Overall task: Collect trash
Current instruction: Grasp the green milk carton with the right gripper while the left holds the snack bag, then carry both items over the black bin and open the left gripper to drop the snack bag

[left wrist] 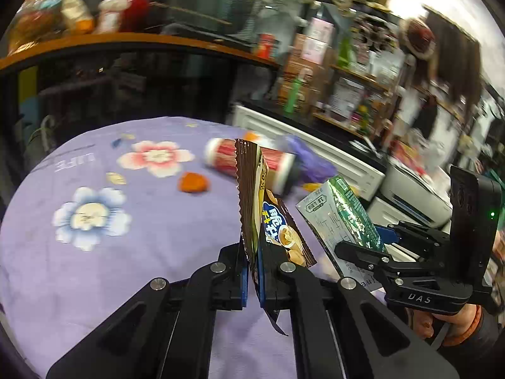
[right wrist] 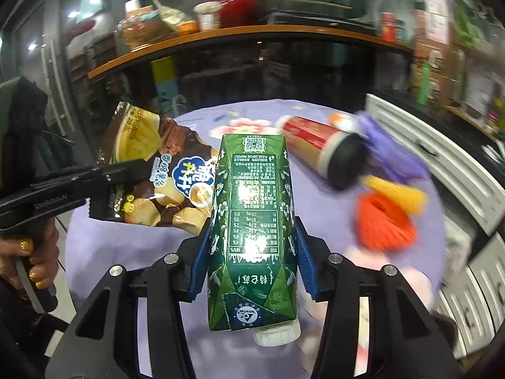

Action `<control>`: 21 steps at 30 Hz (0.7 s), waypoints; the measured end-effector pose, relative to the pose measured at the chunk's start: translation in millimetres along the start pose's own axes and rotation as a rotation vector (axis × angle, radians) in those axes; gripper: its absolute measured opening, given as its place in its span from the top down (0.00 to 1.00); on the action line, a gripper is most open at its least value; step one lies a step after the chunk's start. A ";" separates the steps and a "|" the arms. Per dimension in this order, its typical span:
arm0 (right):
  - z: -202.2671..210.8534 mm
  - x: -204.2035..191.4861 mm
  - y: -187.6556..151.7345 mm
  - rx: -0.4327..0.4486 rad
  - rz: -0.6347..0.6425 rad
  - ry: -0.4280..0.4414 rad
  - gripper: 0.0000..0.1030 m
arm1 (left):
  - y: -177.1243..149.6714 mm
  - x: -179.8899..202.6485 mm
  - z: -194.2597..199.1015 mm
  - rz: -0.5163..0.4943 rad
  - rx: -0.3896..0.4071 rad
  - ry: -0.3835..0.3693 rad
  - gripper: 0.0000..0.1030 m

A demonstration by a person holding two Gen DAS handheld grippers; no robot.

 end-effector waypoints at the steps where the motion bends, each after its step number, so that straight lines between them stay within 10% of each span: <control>1: 9.6 8.7 -5.8 0.004 -0.009 -0.015 0.52 | -1.9 8.1 -0.8 -0.010 -0.001 -0.013 0.95; 21: 183.9 205.8 -163.0 0.049 -0.311 -0.435 0.52 | -94.0 245.1 -83.2 -0.268 -0.215 -0.306 0.95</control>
Point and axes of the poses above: each gripper's, at about its wrist camera, not at the fingertips, and z roughly against the way its jaws point, x to its right, y to its top, the point moved 10 cm from there along -z, roughly the way its jaws point, and after that the axes turned 1 degree about -z, right-handed, at the moved point
